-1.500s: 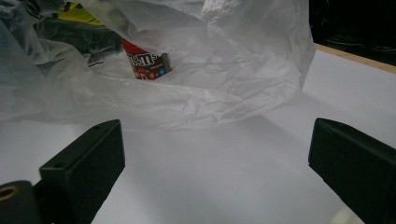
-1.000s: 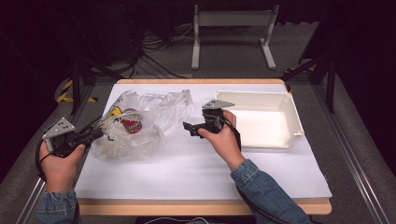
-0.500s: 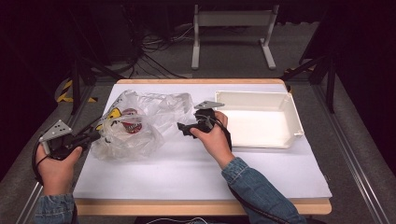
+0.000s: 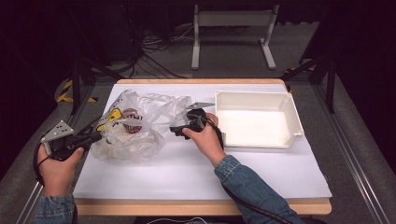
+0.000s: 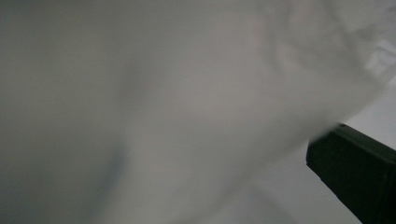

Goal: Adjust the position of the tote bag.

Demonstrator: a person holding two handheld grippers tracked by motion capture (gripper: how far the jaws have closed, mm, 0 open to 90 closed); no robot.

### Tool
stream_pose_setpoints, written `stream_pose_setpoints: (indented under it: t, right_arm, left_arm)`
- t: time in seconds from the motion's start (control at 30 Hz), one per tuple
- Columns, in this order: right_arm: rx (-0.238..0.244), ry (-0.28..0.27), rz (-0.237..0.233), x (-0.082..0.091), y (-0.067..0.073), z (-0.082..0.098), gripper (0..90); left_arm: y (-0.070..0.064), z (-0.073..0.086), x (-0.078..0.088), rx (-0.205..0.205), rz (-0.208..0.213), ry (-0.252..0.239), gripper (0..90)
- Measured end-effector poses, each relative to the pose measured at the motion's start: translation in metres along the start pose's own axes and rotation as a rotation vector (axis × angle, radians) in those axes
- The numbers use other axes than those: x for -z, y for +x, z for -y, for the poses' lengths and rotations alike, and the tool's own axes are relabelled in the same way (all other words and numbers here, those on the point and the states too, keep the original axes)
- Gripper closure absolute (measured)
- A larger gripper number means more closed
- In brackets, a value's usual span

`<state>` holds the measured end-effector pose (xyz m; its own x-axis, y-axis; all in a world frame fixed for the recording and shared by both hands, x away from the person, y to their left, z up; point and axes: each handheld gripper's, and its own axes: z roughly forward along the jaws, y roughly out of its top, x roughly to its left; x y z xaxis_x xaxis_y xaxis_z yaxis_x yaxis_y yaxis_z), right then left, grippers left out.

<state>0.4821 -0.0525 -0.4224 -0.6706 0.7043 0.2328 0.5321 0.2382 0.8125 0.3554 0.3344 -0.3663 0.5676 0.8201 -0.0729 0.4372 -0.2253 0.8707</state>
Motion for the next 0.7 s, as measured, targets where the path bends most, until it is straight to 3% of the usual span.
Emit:
stream_pose_setpoints:
  t: [0.13,0.2,0.33,0.43,0.7]
  right_arm:
    - [0.025,0.023,-0.031,-0.003,0.003,0.000,22.0]
    - [0.065,0.057,-0.060,-0.002,0.005,0.000,46.9]
    - [0.127,0.092,-0.101,0.006,0.007,-0.002,82.0]
    - [0.169,0.094,-0.130,0.013,0.009,-0.005,89.4]
    - [0.280,0.041,-0.113,0.045,0.019,-0.015,89.7]
  left_arm:
    - [-0.001,0.000,-0.001,0.002,0.004,-0.002,90.0]
    - [-0.001,-0.001,-0.001,0.000,0.004,-0.004,90.0]
    - [-0.002,-0.002,-0.002,-0.003,0.008,-0.009,90.0]
    - [-0.003,-0.003,-0.002,-0.010,0.012,-0.013,89.9]
    - [-0.012,-0.012,-0.006,-0.041,0.039,-0.034,89.9]
